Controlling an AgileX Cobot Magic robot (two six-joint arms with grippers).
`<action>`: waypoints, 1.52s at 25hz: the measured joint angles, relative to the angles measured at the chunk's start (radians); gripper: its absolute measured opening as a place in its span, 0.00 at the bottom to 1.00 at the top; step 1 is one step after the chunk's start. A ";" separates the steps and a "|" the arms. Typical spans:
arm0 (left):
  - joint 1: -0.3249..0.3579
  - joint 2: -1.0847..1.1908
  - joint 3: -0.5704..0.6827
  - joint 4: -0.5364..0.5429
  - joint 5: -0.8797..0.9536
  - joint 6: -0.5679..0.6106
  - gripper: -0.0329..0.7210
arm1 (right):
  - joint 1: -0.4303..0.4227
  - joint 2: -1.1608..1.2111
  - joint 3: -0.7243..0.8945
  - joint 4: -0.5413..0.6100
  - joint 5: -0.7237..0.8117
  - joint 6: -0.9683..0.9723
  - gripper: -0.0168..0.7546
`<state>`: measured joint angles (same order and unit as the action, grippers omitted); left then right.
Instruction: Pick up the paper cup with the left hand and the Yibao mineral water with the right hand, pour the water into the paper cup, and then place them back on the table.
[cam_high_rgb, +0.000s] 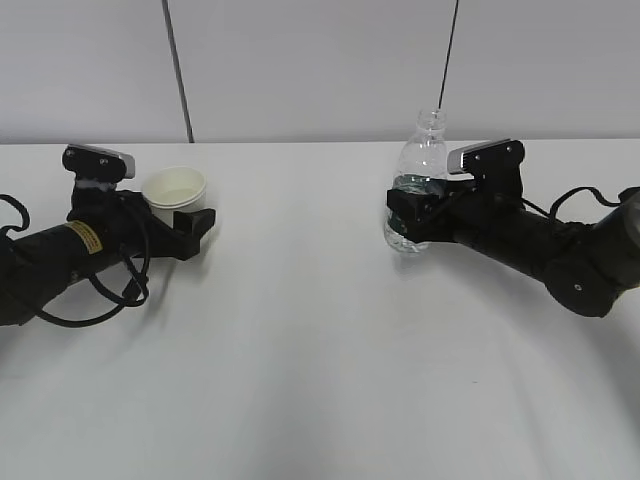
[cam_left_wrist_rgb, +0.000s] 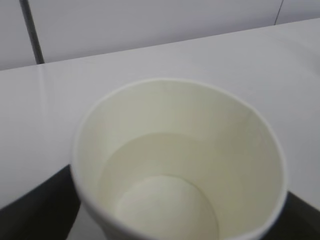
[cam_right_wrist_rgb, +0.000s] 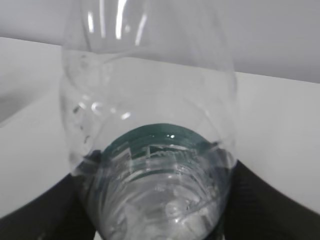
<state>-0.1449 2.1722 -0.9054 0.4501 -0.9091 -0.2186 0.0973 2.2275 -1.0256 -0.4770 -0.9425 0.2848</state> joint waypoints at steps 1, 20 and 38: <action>0.000 0.000 0.000 0.000 0.000 0.000 0.83 | 0.000 0.000 0.000 0.000 -0.002 0.000 0.63; 0.000 0.000 0.000 0.000 0.000 0.000 0.83 | 0.000 0.000 0.000 -0.016 -0.021 -0.002 0.86; 0.000 0.000 0.000 -0.021 -0.051 0.000 0.83 | 0.000 -0.047 0.000 -0.017 0.035 -0.003 0.88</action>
<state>-0.1449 2.1722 -0.9054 0.4292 -0.9600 -0.2186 0.0973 2.1807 -1.0256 -0.4935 -0.9075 0.2815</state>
